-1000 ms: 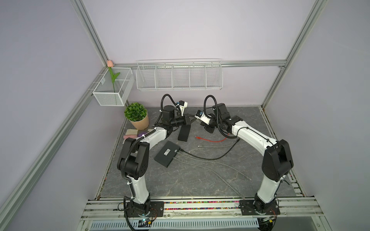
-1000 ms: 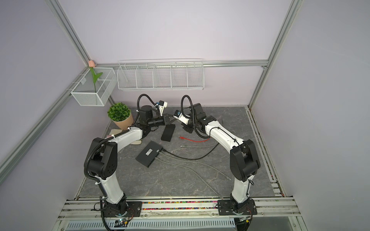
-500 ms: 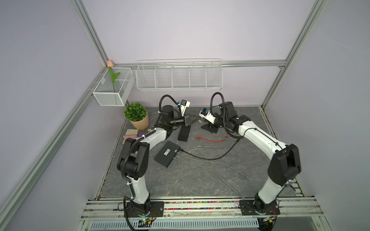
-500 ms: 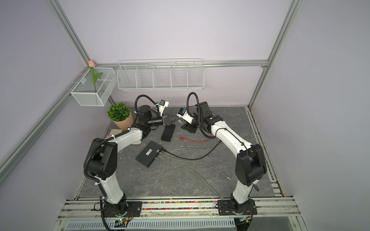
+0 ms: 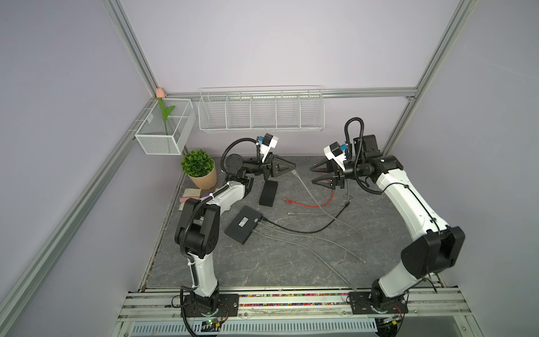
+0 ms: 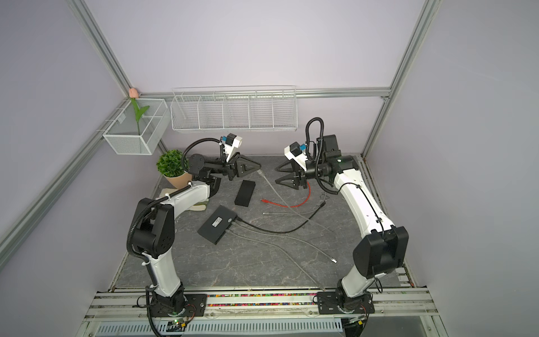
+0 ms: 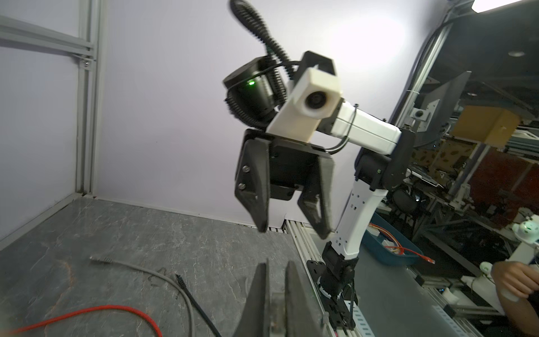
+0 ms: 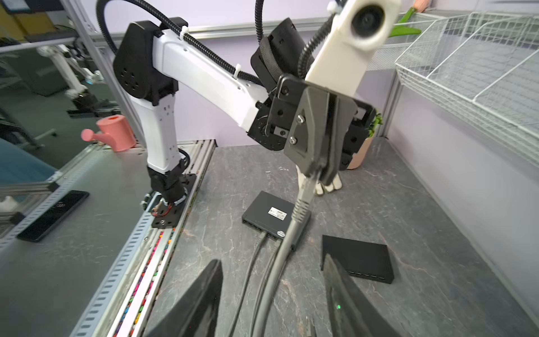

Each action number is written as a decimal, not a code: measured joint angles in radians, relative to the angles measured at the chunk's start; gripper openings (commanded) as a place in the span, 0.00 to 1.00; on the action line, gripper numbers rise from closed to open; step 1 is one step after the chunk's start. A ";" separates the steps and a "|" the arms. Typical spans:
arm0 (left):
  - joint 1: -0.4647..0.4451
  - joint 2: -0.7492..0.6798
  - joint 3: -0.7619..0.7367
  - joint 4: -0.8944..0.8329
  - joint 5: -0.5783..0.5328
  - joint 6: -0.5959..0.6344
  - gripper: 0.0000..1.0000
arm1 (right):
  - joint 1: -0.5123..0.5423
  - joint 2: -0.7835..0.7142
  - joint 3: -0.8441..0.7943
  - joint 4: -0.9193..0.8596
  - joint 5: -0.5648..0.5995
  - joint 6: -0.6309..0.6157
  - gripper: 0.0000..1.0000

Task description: Insert the plug into the switch port

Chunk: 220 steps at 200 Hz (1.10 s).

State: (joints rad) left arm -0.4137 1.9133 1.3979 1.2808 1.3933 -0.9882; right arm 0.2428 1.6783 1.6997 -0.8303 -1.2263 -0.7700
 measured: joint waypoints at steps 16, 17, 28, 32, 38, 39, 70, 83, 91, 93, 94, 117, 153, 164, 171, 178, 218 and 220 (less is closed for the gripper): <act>-0.010 0.014 0.043 0.034 0.024 -0.044 0.00 | -0.013 0.099 0.105 -0.175 -0.063 -0.124 0.54; -0.011 0.015 0.047 0.036 0.026 -0.048 0.00 | -0.014 0.105 0.111 -0.186 -0.066 -0.135 0.54; -0.015 0.019 0.065 0.051 0.041 -0.068 0.00 | -0.018 0.182 0.214 -0.349 -0.096 -0.256 0.53; -0.018 0.020 0.072 0.055 0.047 -0.075 0.00 | -0.018 0.212 0.254 -0.404 -0.103 -0.311 0.52; -0.020 0.021 0.080 0.060 0.053 -0.082 0.00 | -0.018 0.258 0.323 -0.479 -0.118 -0.373 0.49; -0.020 0.021 0.082 0.061 0.055 -0.083 0.00 | -0.018 0.262 0.331 -0.487 -0.119 -0.377 0.49; -0.026 0.025 0.114 0.080 0.078 -0.109 0.00 | -0.009 0.394 0.493 -0.667 -0.167 -0.518 0.47; -0.026 0.033 0.130 0.084 0.086 -0.119 0.00 | 0.000 0.402 0.494 -0.709 -0.174 -0.547 0.49; -0.026 0.040 0.141 0.084 0.090 -0.126 0.00 | 0.006 0.401 0.494 -0.729 -0.178 -0.563 0.49; -0.026 0.042 0.143 0.083 0.091 -0.127 0.00 | 0.008 0.401 0.494 -0.732 -0.180 -0.565 0.49; -0.026 0.043 0.143 0.084 0.091 -0.127 0.00 | 0.009 0.400 0.494 -0.735 -0.181 -0.569 0.49; -0.026 0.063 0.163 0.084 0.098 -0.135 0.00 | 0.033 0.396 0.494 -0.768 -0.185 -0.586 0.49; -0.028 0.090 0.181 0.083 0.105 -0.144 0.00 | 0.075 0.396 0.494 -0.774 -0.182 -0.591 0.39; -0.030 0.091 0.181 0.084 0.109 -0.146 0.00 | 0.080 0.396 0.494 -0.774 -0.178 -0.597 0.34; -0.032 0.091 0.183 0.088 0.112 -0.148 0.00 | 0.081 0.396 0.494 -0.774 -0.177 -0.597 0.34; -0.033 0.091 0.184 0.090 0.112 -0.148 0.00 | 0.081 0.396 0.494 -0.774 -0.176 -0.596 0.32; -0.040 0.091 0.188 0.098 0.126 -0.152 0.00 | 0.091 0.396 0.494 -0.774 -0.158 -0.595 0.22; -0.040 0.091 0.188 0.098 0.126 -0.152 0.00 | 0.091 0.396 0.494 -0.774 -0.158 -0.595 0.21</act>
State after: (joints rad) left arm -0.4538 2.0041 1.5856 1.3792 1.5192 -1.1400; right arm 0.3340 2.0747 2.1933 -1.6039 -1.3838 -1.3655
